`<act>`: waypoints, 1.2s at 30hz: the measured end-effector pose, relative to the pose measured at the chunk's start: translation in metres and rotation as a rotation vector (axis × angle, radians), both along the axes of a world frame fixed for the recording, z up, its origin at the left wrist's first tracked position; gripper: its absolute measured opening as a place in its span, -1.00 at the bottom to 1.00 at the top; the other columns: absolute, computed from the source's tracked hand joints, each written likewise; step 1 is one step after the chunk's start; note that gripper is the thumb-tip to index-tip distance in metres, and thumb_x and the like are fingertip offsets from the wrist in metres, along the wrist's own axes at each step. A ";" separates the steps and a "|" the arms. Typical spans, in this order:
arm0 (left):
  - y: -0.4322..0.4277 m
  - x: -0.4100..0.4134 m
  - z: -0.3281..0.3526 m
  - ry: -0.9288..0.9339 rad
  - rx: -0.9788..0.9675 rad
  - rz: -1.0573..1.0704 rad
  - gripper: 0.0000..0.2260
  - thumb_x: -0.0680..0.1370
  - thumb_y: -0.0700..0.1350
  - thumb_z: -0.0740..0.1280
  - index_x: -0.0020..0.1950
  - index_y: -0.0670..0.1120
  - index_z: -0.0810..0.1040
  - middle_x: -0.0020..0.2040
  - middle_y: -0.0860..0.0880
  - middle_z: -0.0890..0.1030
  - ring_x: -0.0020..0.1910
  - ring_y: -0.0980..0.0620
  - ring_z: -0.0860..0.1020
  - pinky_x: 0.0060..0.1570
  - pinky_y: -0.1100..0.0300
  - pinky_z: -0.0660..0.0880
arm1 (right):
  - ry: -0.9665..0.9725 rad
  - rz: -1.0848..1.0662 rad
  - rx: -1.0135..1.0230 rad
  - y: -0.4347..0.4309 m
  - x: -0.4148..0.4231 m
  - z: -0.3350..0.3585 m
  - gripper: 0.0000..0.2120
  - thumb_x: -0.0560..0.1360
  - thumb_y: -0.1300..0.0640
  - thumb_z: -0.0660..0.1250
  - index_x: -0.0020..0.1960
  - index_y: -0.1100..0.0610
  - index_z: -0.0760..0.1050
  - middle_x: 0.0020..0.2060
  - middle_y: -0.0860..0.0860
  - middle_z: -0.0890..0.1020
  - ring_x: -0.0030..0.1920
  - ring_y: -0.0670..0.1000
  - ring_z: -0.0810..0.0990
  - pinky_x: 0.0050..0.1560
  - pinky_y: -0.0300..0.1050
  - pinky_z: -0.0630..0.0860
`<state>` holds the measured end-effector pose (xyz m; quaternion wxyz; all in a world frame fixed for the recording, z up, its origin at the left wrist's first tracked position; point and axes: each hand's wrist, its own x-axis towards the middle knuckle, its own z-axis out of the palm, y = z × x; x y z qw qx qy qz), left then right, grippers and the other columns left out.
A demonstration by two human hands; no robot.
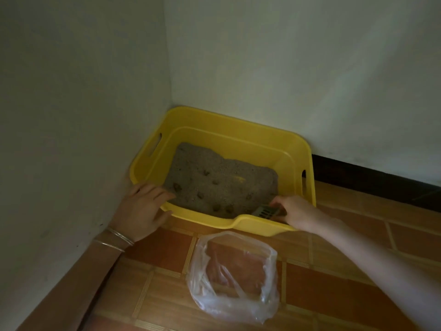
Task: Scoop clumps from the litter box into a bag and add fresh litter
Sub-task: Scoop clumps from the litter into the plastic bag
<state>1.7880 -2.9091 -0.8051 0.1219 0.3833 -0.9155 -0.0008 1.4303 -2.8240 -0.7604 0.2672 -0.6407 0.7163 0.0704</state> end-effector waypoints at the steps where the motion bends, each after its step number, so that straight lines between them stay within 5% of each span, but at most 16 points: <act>1: -0.002 -0.001 0.000 -0.005 0.000 0.012 -0.66 0.46 0.11 0.18 0.02 -0.03 0.63 -0.07 0.03 0.63 -0.05 -0.05 0.57 0.05 0.08 0.31 | 0.012 0.001 0.012 -0.001 -0.001 -0.002 -0.67 0.51 0.16 0.33 0.26 0.07 0.43 0.16 0.05 0.52 0.05 0.02 0.53 -0.10 -0.21 0.47; 8: -0.003 -0.006 -0.005 0.024 -0.024 0.062 -0.70 0.49 0.09 0.18 -0.03 -0.02 0.64 -0.09 0.04 0.64 -0.08 -0.06 0.55 0.00 0.05 0.33 | 0.051 -0.054 0.023 -0.012 -0.001 -0.014 -0.63 0.51 0.35 0.23 0.29 0.13 0.42 0.15 0.12 0.54 -0.06 0.03 0.57 -0.15 -0.17 0.56; 20: -0.018 -0.016 0.018 -0.214 0.167 0.092 -0.59 0.41 0.20 0.11 -0.07 0.01 0.64 -0.15 0.03 0.65 -0.16 -0.04 0.62 -0.16 0.09 0.51 | -0.044 0.003 -0.006 -0.040 -0.004 0.005 -0.62 0.40 0.18 0.44 0.20 0.16 0.50 0.08 0.05 0.61 0.02 -0.05 0.59 -0.02 -0.25 0.54; 25: -0.018 -0.027 0.004 -0.014 0.011 0.181 -0.69 0.45 0.10 0.18 -0.19 -0.01 0.66 -0.27 0.03 0.63 -0.27 -0.05 0.59 -0.21 0.14 0.45 | 0.011 0.022 0.016 -0.049 -0.013 -0.009 -0.64 0.40 0.16 0.44 0.18 0.15 0.52 0.08 0.04 0.61 0.05 -0.04 0.59 0.02 -0.21 0.54; 36: -0.011 -0.033 -0.016 0.186 -0.177 0.227 -0.78 0.48 -0.01 0.23 -0.28 0.01 0.61 -0.37 0.10 0.57 -0.31 -0.03 0.53 -0.22 0.09 0.37 | 0.180 0.070 0.020 -0.065 -0.025 -0.018 -0.74 0.41 0.15 0.42 0.09 0.03 0.57 -0.07 -0.04 0.63 -0.16 -0.08 0.59 -0.33 -0.30 0.46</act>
